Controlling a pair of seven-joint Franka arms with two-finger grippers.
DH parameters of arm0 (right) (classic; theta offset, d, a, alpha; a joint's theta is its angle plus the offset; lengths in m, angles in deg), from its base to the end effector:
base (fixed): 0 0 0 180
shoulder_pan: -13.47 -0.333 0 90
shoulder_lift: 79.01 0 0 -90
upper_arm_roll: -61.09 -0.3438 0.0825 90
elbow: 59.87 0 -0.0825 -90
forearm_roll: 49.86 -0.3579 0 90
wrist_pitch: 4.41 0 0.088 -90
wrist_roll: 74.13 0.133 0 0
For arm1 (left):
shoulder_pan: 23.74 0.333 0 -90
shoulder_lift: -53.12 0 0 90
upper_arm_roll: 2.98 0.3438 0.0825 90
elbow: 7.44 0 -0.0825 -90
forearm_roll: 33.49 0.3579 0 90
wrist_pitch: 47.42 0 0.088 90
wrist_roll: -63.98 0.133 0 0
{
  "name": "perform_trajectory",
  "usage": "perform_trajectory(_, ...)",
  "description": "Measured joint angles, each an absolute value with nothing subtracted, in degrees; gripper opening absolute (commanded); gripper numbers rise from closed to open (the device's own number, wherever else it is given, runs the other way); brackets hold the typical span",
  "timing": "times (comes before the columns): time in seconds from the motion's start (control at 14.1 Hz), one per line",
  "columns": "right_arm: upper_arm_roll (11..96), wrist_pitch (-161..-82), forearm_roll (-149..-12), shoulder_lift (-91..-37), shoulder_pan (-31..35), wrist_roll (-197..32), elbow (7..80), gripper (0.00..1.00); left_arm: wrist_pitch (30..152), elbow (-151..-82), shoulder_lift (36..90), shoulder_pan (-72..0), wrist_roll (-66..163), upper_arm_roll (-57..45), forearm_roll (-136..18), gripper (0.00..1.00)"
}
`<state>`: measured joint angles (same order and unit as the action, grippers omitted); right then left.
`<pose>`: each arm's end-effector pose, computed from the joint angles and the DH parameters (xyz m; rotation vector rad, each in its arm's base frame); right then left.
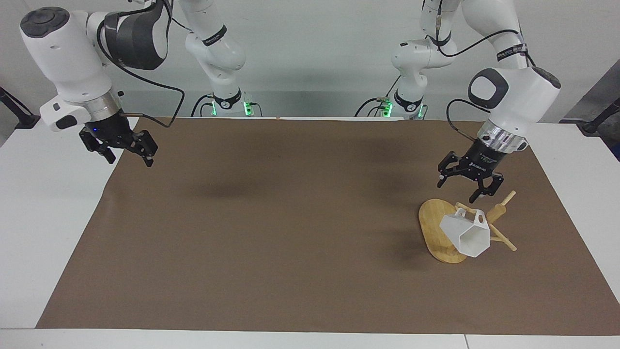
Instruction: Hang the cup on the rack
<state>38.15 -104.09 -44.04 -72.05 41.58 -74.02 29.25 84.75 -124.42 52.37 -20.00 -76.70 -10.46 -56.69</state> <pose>0.5773 -0.0777 0.5865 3.0803 -0.1280 0.1081 0.5559 -0.0522 0.4927 0.7094 2.6676 -0.3279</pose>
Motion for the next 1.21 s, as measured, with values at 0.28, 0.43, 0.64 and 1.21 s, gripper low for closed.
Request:
perform_trajectory(0.28,44.87,-104.09,-44.13,-72.68,36.70,-74.95,29.25,1.00,78.54,-123.97,48.34,-19.41,-73.10,-10.47,-54.19,1.00)
perform_trajectory(0.43,49.38,-104.09,-45.13,-72.71,32.58,-77.23,29.25,1.00,75.44,-123.69,46.35,-19.42,-68.93,-10.62,-54.10,1.00)
perform_trajectory(0.64,50.79,-104.09,-47.49,-72.94,31.62,-78.28,29.25,1.00,71.48,-122.44,44.50,-19.51,-61.26,-11.36,-54.07,1.00)
perform_trajectory(1.21,50.77,-103.81,-47.62,-73.16,31.50,-78.29,29.36,1.00,66.49,-117.46,43.21,-22.47,-30.58,-13.12,-48.35,1.00)
